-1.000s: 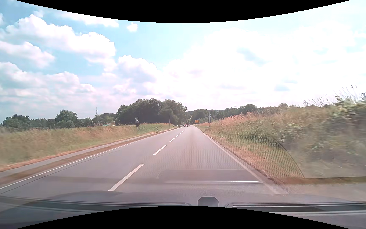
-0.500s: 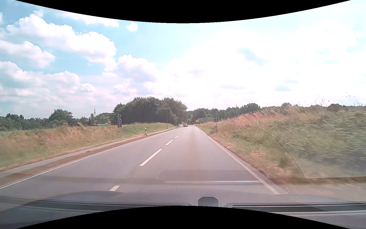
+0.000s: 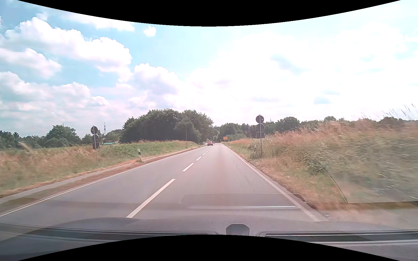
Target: Follow the waypoints while adhering to traffic rules and regulations
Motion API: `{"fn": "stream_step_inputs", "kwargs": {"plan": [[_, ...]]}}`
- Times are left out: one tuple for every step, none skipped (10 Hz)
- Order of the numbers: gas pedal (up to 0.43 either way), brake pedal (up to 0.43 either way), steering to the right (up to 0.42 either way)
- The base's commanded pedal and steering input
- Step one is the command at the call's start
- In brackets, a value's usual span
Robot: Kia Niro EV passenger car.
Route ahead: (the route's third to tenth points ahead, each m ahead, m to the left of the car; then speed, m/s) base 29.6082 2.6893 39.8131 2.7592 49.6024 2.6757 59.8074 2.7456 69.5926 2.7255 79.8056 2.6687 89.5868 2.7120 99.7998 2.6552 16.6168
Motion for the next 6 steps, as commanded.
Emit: {"fn": "stream_step_inputs", "kwargs": {"plan": [[0.15, 0.0, -0.002], [0.15, 0.0, -0.002], [0.15, 0.0, -0.002], [0.15, 0.0, -0.002], [0.15, 0.0, -0.003], [0.138, 0.0, -0.003]]}}
